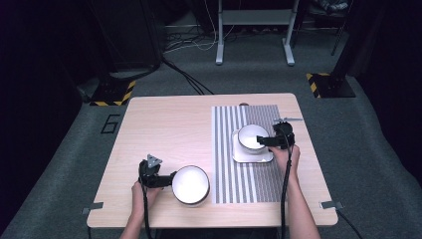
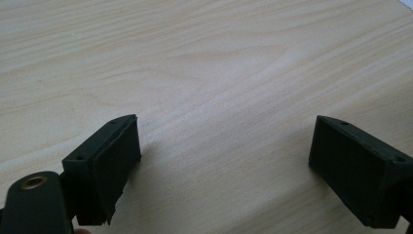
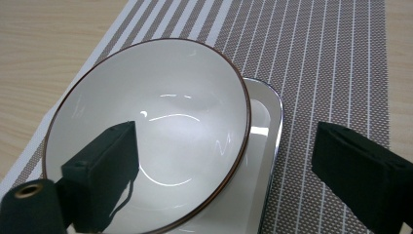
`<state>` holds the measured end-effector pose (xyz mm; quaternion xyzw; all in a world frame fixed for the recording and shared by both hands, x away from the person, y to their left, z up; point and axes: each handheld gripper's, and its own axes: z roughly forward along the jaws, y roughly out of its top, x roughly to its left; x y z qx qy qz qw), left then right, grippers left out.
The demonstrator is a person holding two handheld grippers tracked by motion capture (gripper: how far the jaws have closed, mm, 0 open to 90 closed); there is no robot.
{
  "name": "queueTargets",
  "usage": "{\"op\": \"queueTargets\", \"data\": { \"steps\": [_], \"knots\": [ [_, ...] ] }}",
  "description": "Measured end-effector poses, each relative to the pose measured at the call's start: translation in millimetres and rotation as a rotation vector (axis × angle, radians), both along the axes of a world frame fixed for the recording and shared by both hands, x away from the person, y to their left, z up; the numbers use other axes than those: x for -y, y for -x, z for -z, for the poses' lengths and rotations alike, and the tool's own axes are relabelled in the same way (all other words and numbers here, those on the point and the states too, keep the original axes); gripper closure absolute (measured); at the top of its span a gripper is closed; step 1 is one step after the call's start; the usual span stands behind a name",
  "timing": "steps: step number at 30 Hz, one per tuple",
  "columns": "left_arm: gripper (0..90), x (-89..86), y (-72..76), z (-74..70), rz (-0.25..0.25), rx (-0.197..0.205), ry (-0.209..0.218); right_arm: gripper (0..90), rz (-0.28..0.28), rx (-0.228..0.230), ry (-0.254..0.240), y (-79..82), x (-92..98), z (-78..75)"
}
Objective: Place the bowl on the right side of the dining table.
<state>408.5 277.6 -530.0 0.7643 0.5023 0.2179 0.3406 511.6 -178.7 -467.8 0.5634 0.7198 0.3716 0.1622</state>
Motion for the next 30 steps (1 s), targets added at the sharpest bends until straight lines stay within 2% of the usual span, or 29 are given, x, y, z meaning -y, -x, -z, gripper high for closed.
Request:
{"op": "queueTargets", "data": {
  "steps": [13,16,24,30],
  "knots": [
    [11.3,0.0,0.0,0.0,0.001,0.000,0.000,4.7,-0.057,0.037,0.049,25.9,-6.6,-9.0],
    [11.3,0.0,0.0,0.0,0.002,0.000,-0.001,4.4,-0.061,0.033,0.042,31.6,-8.9,-11.0],
    [11.3,0.0,0.1,0.0,0.003,0.000,0.000,4.2,-0.094,0.047,0.074,45.3,-12.1,-11.5],
    [11.3,0.0,0.2,-0.1,0.004,-0.002,0.000,4.1,-0.100,0.049,0.075,56.1,-14.0,-11.5]
  ]
}}
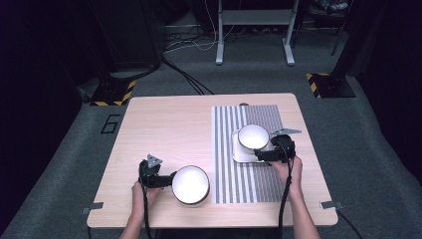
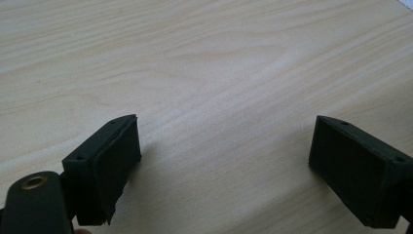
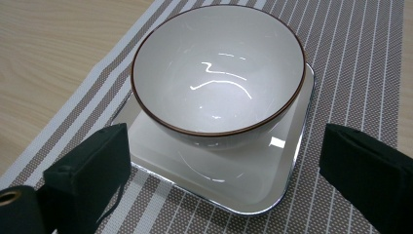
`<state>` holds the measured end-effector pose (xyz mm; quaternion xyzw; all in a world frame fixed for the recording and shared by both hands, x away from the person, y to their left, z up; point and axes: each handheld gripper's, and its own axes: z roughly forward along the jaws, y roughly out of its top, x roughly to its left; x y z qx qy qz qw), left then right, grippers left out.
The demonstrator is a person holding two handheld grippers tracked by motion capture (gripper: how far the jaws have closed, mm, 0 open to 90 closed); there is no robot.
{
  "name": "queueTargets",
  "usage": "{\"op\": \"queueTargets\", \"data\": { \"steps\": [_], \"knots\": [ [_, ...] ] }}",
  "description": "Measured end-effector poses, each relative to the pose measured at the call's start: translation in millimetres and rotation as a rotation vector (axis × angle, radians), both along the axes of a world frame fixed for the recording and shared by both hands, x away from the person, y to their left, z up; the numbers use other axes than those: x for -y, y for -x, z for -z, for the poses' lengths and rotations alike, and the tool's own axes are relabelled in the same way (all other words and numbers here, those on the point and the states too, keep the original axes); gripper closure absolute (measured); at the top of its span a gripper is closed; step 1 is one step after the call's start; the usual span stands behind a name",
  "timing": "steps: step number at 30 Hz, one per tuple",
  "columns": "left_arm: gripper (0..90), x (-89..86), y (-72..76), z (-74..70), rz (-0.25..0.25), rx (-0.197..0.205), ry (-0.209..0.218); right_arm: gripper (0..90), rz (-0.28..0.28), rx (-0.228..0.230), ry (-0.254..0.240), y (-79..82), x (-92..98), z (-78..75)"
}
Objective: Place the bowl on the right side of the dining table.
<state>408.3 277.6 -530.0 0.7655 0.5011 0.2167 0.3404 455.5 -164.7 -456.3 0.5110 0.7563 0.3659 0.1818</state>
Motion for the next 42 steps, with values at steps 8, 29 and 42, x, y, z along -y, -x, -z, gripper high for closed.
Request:
{"op": "queueTargets", "data": {
  "steps": [8,29,42],
  "knots": [
    [11.3,-0.1,-0.2,0.0,0.002,0.002,-0.001,4.1,-0.028,0.021,0.011,18.0,-3.8,0.5],
    [11.3,-0.1,0.1,0.0,0.001,0.000,-0.002,4.1,-0.040,0.023,0.034,53.3,-3.1,16.7],
    [11.4,0.1,0.2,0.1,0.002,0.003,0.000,4.1,-0.001,0.021,0.058,71.4,10.5,33.9]
  ]
}}
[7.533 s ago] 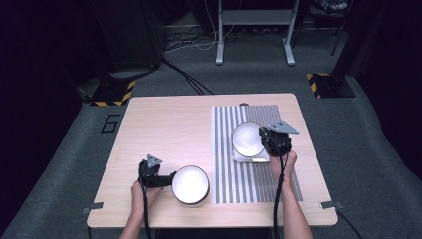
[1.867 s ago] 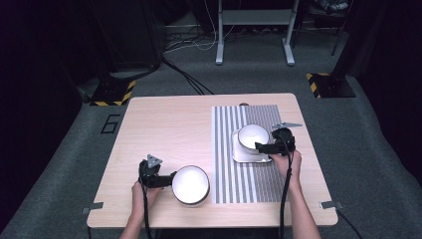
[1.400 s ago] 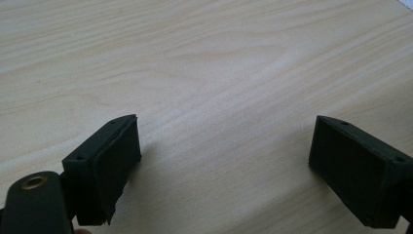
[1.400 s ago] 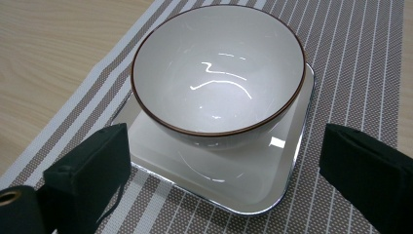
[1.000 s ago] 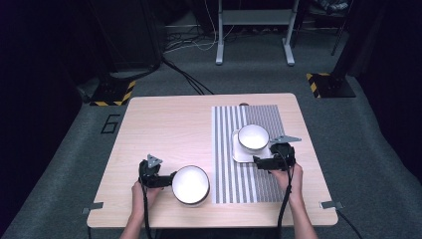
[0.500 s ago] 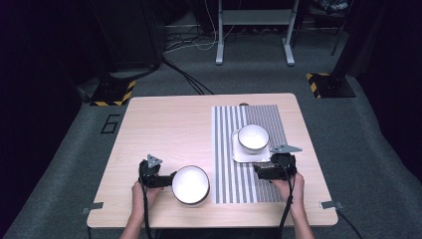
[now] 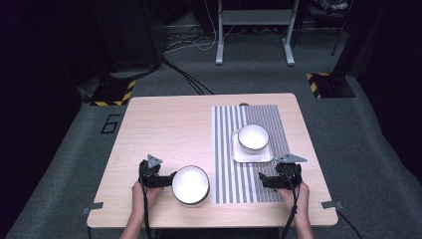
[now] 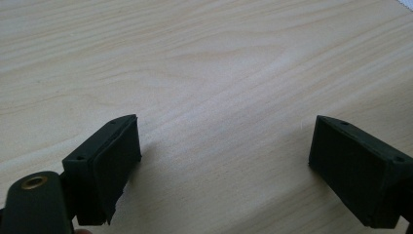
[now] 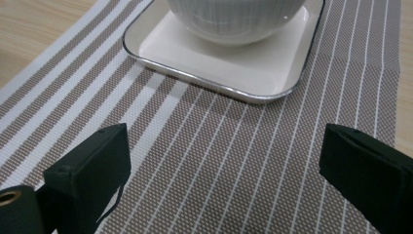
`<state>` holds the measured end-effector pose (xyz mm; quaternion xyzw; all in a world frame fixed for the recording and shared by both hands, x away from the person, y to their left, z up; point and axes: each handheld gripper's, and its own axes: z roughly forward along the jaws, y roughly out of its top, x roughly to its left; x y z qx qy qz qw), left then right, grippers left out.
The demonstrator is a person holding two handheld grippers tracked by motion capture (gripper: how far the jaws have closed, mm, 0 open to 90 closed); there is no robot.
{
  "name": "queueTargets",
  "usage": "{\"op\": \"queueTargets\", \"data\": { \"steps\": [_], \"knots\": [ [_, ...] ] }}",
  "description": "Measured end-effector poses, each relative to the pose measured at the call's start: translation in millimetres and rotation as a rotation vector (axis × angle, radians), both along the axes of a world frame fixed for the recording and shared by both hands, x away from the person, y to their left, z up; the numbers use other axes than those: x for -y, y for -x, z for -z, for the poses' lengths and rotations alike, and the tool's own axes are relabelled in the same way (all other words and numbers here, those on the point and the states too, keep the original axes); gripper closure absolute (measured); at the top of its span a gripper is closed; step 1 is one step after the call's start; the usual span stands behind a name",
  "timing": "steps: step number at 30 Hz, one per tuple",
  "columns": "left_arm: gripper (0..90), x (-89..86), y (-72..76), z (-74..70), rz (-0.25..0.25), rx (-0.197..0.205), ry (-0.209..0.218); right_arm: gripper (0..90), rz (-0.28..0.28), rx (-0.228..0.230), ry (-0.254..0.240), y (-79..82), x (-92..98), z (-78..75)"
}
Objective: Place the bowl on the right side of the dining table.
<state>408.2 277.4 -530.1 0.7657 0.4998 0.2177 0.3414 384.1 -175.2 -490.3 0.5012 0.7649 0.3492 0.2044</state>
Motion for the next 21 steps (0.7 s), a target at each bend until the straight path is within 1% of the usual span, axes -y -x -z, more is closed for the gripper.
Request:
{"op": "queueTargets", "data": {
  "steps": [2,6,8,11,13,16,17,18,21],
  "knots": [
    [11.4,0.2,0.1,0.0,-0.002,0.000,0.001,4.0,0.011,-0.005,0.008,2.0,3.5,4.5],
    [11.4,0.2,0.1,0.0,-0.001,0.000,0.001,4.1,0.035,-0.011,-0.001,6.8,13.0,14.1],
    [11.4,0.1,0.1,0.0,0.000,0.000,0.001,4.0,0.048,-0.020,0.000,8.2,16.9,18.6],
    [11.3,0.2,0.1,0.0,0.001,0.000,0.001,4.0,0.057,-0.028,-0.001,9.3,22.1,24.6],
    [11.4,0.1,0.0,0.0,0.001,0.000,0.001,4.0,0.063,-0.034,0.012,9.3,24.3,28.1],
    [11.3,0.2,0.1,0.0,0.001,0.000,0.001,4.0,0.059,-0.040,0.012,7.8,25.8,32.9],
    [11.3,0.2,0.1,0.0,0.001,0.000,0.001,3.3,0.062,-0.038,0.015,7.4,25.7,35.1],
    [11.3,0.2,0.1,0.0,0.001,0.000,0.001,3.1,0.061,-0.027,0.019,8.2,25.3,36.4],
    [11.3,0.2,0.1,0.1,0.001,0.000,0.001,1.9,0.061,-0.004,0.047,9.4,23.2,38.8]
  ]
}}
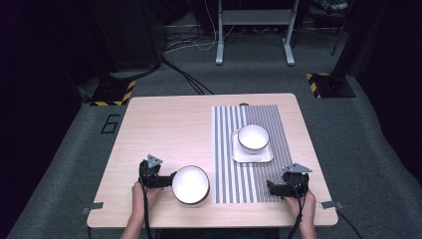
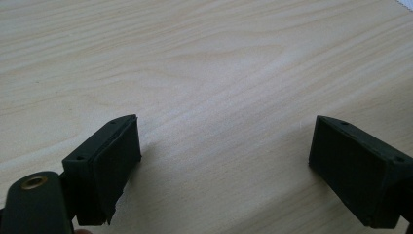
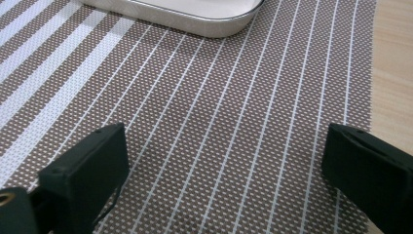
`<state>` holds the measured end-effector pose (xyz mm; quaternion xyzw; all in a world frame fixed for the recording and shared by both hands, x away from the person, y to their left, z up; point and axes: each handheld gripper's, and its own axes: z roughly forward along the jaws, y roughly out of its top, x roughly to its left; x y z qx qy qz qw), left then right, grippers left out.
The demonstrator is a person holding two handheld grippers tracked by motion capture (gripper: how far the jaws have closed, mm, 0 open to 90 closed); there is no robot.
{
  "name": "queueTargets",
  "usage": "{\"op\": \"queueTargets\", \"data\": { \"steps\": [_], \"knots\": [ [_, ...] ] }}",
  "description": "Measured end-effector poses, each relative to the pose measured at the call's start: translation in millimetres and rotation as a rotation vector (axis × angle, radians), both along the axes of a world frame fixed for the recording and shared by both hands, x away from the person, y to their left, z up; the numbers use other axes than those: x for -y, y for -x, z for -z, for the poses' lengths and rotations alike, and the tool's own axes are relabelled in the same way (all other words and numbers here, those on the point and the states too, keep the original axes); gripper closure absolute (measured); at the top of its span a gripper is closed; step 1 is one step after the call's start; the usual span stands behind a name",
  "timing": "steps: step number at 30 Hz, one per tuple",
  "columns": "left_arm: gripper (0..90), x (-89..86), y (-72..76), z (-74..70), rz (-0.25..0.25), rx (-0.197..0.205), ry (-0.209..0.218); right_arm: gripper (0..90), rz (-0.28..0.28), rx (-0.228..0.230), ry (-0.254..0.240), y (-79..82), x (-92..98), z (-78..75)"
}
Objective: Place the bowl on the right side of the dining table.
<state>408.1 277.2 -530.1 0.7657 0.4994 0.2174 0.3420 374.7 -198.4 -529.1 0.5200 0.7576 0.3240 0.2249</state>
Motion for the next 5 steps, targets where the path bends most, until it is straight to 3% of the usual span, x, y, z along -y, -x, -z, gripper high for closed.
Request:
{"op": "queueTargets", "data": {
  "steps": [5],
  "knots": [
    [11.3,0.1,0.1,-0.1,0.001,-0.001,-0.001,1.6,0.001,-0.002,-0.001,-0.6,0.4,0.2]
  ]
}}
